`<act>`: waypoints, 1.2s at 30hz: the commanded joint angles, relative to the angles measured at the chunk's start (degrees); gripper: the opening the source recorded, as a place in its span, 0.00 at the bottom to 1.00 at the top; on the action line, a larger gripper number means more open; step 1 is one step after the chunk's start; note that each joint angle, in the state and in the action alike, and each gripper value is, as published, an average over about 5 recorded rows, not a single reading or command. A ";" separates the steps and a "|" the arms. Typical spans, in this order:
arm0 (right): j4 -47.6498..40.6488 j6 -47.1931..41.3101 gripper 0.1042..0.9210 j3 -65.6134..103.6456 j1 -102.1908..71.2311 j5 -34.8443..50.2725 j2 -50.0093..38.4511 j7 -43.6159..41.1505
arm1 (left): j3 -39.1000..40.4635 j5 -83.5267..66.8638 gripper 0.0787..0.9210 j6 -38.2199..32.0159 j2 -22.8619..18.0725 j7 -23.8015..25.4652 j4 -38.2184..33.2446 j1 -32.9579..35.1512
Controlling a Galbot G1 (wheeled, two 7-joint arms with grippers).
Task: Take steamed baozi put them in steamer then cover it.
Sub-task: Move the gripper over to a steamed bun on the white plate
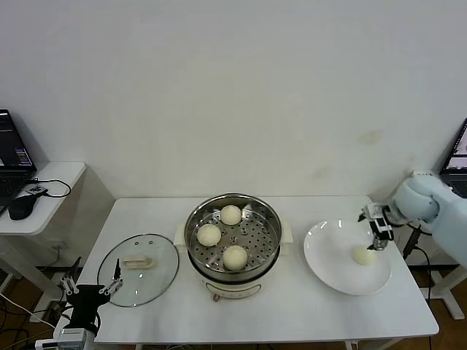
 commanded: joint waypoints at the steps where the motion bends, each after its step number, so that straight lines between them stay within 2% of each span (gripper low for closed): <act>1: -6.89 1.08 0.88 10.25 -14.34 -6.59 0.58 1.30 | -0.12 0.02 0.88 0.05 0.13 0.02 0.14 0.14; 14: -12.89 2.41 0.88 12.05 -14.78 -8.38 8.55 4.04 | -0.92 0.08 0.88 -0.01 -0.01 0.04 -0.14 0.85; 22: -13.92 2.16 0.88 11.80 -14.31 -9.02 10.20 4.07 | -1.02 0.13 0.88 -0.01 -0.18 -0.01 -0.10 0.97; 30: -14.73 2.35 0.77 12.19 -14.07 -9.76 10.47 4.01 | -0.89 0.24 0.88 -0.15 -0.51 -0.10 0.36 0.86; 36: -14.95 2.62 0.73 12.09 -13.35 -9.81 10.55 3.11 | -0.85 0.23 0.88 -0.13 -0.52 -0.05 0.01 0.88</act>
